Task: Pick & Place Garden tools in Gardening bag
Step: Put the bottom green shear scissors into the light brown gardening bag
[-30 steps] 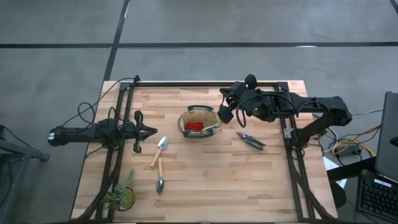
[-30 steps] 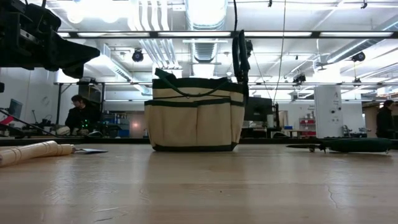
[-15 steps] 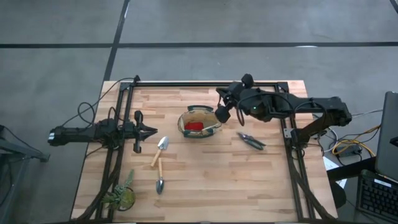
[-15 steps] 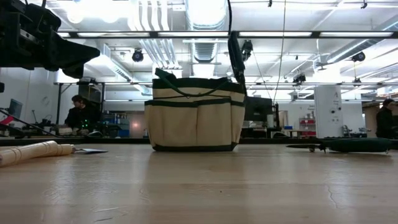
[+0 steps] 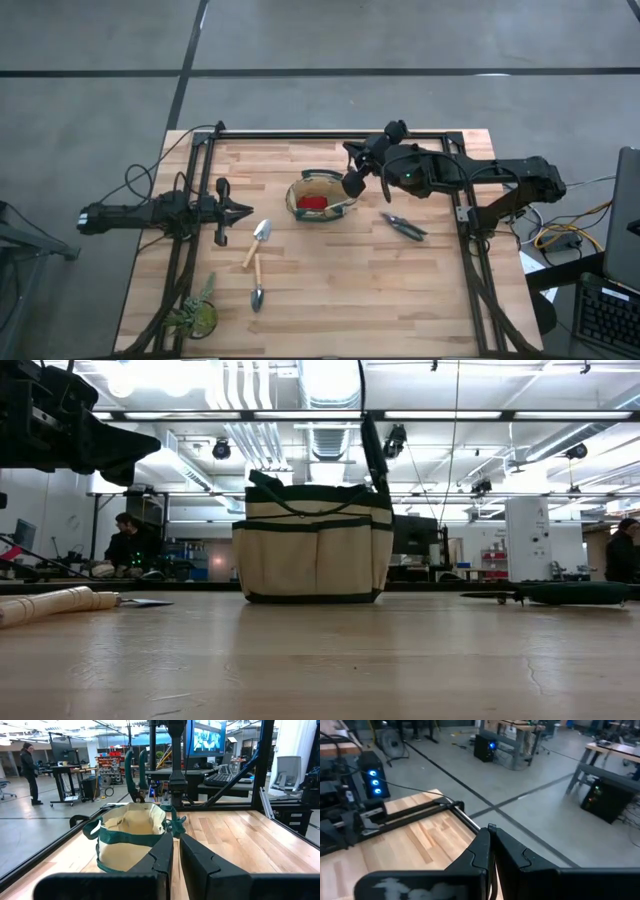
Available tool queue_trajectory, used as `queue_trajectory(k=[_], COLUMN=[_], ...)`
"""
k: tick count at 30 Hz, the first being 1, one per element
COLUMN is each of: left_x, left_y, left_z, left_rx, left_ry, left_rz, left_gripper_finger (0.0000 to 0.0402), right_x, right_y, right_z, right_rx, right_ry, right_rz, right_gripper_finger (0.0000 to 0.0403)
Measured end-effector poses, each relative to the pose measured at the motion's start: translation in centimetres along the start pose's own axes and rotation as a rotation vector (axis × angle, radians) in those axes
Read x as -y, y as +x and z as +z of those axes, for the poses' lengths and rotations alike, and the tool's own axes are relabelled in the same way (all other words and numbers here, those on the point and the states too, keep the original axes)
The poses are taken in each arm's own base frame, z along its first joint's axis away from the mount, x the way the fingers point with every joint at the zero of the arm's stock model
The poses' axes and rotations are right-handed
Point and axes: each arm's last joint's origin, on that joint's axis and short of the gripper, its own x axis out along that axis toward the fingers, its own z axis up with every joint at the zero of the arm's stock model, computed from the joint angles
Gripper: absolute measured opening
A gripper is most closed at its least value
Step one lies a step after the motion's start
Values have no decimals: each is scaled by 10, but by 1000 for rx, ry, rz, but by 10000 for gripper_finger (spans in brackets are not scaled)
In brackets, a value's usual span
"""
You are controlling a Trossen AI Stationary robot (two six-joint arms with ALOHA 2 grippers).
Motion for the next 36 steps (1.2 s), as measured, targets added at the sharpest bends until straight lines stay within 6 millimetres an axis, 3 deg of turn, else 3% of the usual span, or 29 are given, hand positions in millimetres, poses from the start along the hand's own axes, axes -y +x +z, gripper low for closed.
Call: queue_trajectory(k=[24, 36], left_x=[0, 0], left_y=[0, 0], left_z=[0, 0], left_rx=[-1, 0], left_ry=[0, 0], left_rz=[0, 0], left_gripper_finger=[37, 37], right_x=[-1, -3], right_y=[10, 27], right_z=[3, -27], right_rx=[55, 33], right_ry=[84, 103], right_rz=[76, 84], right_gripper_finger=[11, 11])
